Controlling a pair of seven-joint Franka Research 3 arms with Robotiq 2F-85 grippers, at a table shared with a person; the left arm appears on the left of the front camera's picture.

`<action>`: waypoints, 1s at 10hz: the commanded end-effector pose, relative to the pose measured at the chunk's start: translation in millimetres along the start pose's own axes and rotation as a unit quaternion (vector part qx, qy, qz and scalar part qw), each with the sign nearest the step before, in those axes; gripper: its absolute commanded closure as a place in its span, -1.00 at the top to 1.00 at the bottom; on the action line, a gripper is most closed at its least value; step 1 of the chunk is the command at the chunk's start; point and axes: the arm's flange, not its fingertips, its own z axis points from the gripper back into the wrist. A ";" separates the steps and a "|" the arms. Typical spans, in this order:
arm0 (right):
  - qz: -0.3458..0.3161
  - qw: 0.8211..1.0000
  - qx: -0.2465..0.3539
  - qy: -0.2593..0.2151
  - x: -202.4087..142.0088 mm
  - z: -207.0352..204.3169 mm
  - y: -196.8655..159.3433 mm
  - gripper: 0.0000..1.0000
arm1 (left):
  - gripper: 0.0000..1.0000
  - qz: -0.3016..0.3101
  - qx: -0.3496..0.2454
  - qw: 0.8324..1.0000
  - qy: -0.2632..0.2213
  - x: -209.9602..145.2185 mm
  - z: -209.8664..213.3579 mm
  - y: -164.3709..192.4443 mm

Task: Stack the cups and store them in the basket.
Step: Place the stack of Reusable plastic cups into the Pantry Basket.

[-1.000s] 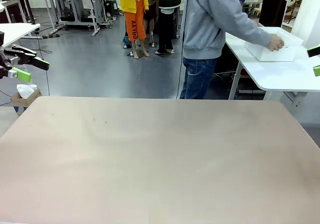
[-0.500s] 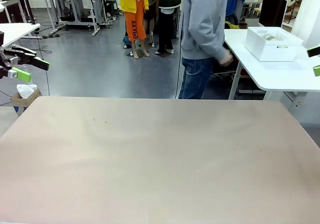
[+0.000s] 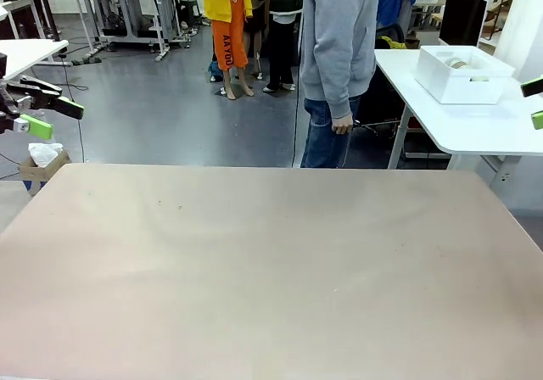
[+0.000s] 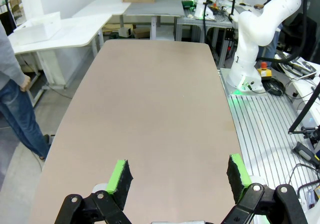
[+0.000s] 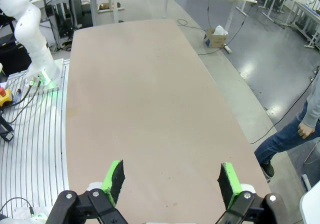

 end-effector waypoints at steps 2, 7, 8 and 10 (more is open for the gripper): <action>-0.003 1.000 -0.001 -0.013 4.8 0.2 -2.5 1.00 | 1.00 0.006 -0.002 1.000 0.005 1.7 1.0 -0.8; -0.003 1.000 -0.001 -0.013 4.8 0.2 -2.5 1.00 | 1.00 0.006 -0.002 1.000 0.005 1.7 1.0 -0.8; -0.003 1.000 -0.001 -0.013 4.8 0.2 -2.5 1.00 | 1.00 0.006 -0.002 1.000 0.005 1.7 1.0 -0.8; -0.003 1.000 -0.001 -0.013 4.8 0.2 -2.5 1.00 | 1.00 0.006 -0.002 1.000 0.005 1.7 1.0 -0.8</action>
